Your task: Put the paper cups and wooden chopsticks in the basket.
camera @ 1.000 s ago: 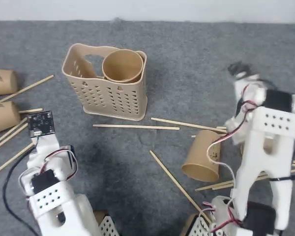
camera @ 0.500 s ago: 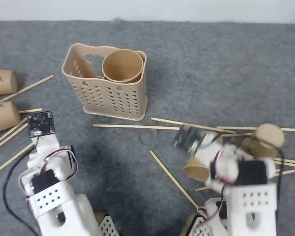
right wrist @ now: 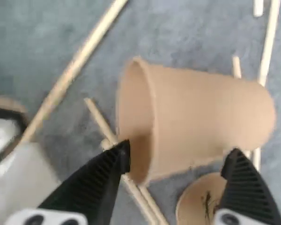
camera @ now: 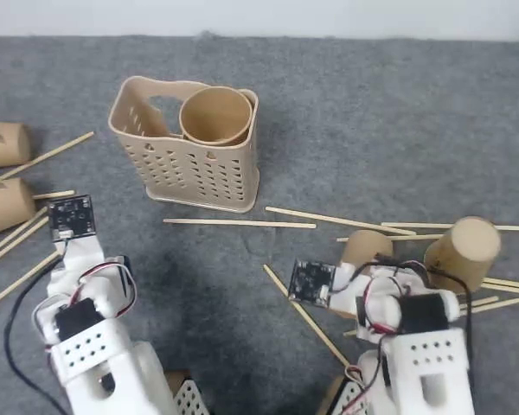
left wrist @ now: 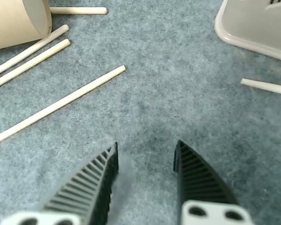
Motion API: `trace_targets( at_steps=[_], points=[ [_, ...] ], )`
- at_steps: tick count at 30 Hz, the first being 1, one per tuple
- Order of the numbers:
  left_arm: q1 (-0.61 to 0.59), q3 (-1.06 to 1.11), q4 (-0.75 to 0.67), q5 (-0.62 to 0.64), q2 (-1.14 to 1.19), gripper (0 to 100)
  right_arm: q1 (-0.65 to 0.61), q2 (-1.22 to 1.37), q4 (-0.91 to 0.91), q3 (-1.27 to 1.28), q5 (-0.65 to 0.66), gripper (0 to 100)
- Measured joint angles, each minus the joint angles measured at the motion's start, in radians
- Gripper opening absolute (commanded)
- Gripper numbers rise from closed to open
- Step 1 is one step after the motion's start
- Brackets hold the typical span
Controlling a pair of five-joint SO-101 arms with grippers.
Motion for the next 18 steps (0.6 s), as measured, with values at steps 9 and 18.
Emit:
trace_targets(
  at_steps=[9, 18],
  points=[
    [-0.002, 0.000, 0.000, 0.000, 0.000, 19, 0.097, 0.000, -0.425, 0.025, -0.361, 0.2],
    [-0.002, 0.000, 0.000, 0.000, 0.000, 19, 0.114, 0.002, -0.473, -0.021, -0.483, 0.9]
  ],
)
